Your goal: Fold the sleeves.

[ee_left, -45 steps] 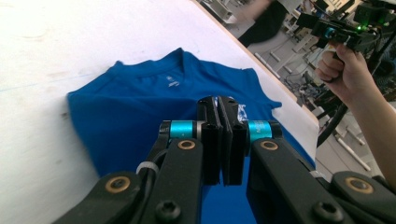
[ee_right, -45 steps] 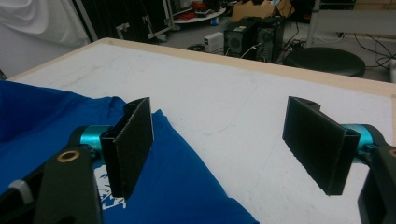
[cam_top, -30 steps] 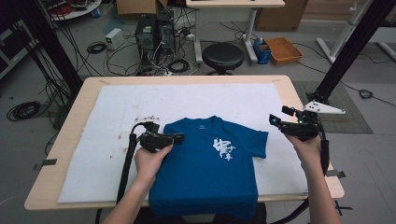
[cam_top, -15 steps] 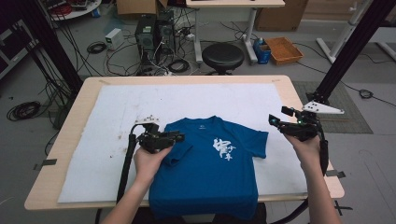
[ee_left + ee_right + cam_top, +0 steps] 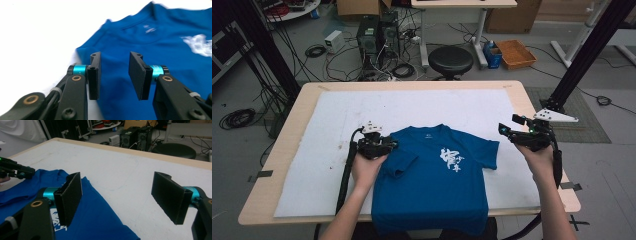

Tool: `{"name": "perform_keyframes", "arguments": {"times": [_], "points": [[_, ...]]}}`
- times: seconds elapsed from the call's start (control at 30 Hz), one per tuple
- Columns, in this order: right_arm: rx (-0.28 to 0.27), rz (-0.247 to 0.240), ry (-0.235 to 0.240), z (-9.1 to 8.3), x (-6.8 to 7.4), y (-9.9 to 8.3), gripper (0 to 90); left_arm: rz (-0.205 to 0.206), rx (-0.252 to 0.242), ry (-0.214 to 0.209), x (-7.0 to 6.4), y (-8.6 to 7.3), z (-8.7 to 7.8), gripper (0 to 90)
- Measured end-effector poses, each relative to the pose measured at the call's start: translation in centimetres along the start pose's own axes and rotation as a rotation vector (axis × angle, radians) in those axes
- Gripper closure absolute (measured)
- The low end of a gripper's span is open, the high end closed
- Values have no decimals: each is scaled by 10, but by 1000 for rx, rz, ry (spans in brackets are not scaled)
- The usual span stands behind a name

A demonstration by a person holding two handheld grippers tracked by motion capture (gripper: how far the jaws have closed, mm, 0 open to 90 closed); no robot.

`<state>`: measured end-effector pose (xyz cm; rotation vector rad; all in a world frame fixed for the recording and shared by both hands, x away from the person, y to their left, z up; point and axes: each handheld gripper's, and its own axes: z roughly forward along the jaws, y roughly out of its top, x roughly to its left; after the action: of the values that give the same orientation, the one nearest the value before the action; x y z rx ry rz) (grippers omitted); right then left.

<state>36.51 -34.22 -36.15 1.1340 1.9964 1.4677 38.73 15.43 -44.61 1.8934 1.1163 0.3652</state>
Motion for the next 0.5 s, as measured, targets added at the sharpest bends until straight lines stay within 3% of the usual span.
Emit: {"name": "perform_keyframes", "arguments": {"times": [0.03, 0.07, 0.13, 0.23, 0.3, 0.37, 0.5], "points": [[2, -2, 0, 0, 0, 0, 244, -19, 8, 8, 2, -1, 3, 627], [6, 0, 2, 1, 0, 0, 244, -18, 20, 25, 5, -2, 5, 717], [7, -7, 1, 1, 0, -1, 244, -37, 10, 43, 7, -1, 5, 771], [7, -2, -1, 1, 0, -1, 244, -49, -18, 64, 7, 0, 1, 772], [7, -2, 0, 1, 0, -1, 244, -47, -33, 40, 4, 2, -4, 753], [3, 0, 0, 0, -1, -1, 244, -12, -39, 6, -2, 4, -11, 721], [5, 5, -7, 0, -1, -1, 245, 25, -29, -69, -19, 3, -22, 545]]}}
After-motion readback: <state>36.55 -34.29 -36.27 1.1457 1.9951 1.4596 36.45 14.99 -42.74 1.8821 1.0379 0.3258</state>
